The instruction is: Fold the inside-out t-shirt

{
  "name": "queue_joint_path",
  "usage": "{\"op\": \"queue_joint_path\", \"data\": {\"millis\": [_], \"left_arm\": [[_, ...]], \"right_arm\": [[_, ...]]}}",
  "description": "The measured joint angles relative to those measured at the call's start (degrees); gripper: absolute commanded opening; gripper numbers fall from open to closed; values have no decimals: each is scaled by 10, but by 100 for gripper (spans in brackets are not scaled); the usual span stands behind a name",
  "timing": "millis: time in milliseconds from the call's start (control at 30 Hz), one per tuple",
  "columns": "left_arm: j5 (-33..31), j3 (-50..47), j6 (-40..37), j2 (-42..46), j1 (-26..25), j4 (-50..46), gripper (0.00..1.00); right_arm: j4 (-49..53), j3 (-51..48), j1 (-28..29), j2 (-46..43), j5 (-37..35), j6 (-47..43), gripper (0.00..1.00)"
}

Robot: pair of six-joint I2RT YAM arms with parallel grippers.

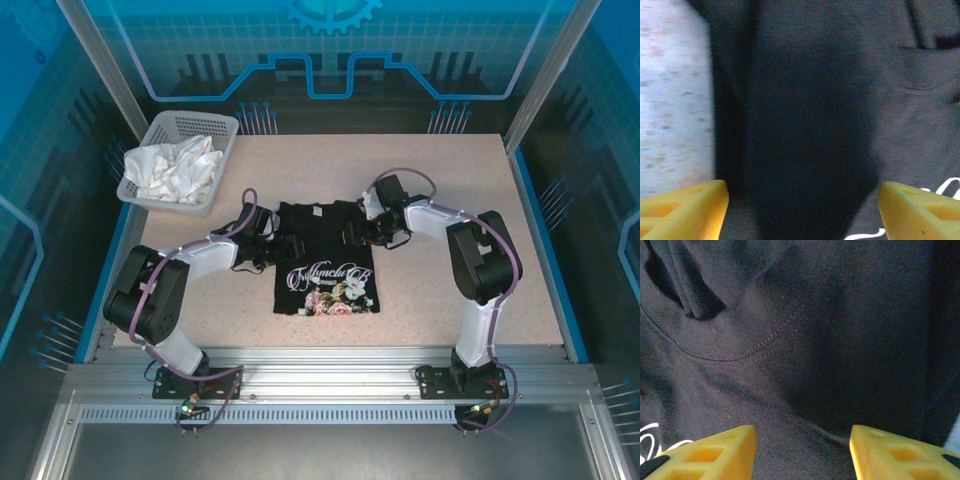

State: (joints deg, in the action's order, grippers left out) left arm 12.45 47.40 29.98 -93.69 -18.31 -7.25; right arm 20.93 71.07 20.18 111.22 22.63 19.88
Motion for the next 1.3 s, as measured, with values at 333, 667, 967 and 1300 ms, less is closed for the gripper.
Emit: {"op": "queue_joint_path", "data": {"millis": [333,667,967,1300], "left_arm": [[-21,23,-23,31,43,-2,83],[9,209,-40,-148,87,-25,80],[71,266,-45,-216,86,-43,71],[86,273,-45,-234,81,-45,56]], "right_arm": [[5,10,-36,-38,-17,-16,73],[16,136,-61,81,-57,7,76],[79,212,-56,137,-57,0,68],[150,279,-36,173,-59,-7,58]]}}
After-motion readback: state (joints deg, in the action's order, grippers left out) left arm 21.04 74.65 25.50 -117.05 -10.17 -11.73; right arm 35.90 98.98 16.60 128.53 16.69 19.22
